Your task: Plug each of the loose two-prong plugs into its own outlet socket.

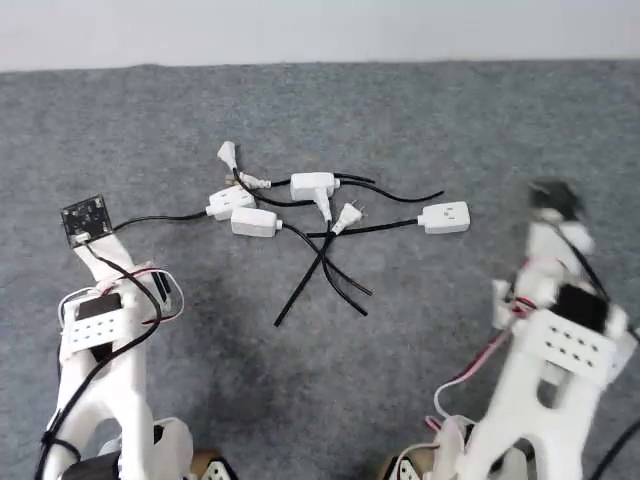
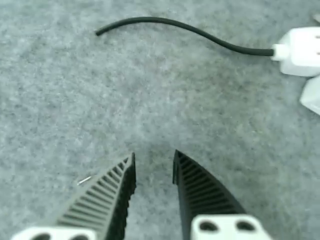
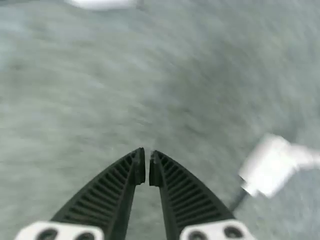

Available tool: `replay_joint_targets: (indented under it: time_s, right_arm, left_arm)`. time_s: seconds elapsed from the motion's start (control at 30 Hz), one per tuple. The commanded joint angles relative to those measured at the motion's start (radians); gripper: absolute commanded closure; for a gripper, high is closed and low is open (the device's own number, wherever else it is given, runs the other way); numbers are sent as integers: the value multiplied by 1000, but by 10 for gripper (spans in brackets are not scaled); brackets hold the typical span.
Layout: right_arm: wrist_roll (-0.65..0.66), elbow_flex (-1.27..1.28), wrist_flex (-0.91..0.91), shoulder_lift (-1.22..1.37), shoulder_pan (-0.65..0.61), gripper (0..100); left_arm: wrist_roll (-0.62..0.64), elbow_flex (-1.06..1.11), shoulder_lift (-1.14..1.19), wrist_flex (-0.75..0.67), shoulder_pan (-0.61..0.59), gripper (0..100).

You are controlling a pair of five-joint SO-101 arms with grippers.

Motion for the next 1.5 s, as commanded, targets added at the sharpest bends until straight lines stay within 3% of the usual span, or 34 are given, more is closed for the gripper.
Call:
replay_joint_targets:
  time_s: [0.0, 0.33, 0.67, 0.73, 0.9, 1.1, 1.3, 1.47]
  right_arm:
    - [66, 58, -77, -42, 94, 991]
    - [41, 68, -77, -41, 101, 991]
    - [44, 68, -133, -41, 203, 989]
    - [37, 64, -153, -42, 150, 969]
    - [-41, 60, -216, -41, -114, 806]
    - [-143, -34, -381, 70, -355, 812]
    - [-138, -370, -389, 461, -432, 812]
    - [-51, -717, -389, 834, -435, 815]
  left_arm:
    - [3, -7, -6, -20, 20, 882]
    - [2, -4, -6, -20, 17, 882]
    - [2, -4, -6, -20, 17, 882]
    - [3, -5, -6, -20, 17, 881]
    - [12, -13, -15, -41, -15, 878]
    - [106, -48, 25, -75, -117, 878]
    - [106, -145, 158, -49, -124, 877]
    - [106, -196, 222, -35, -126, 879]
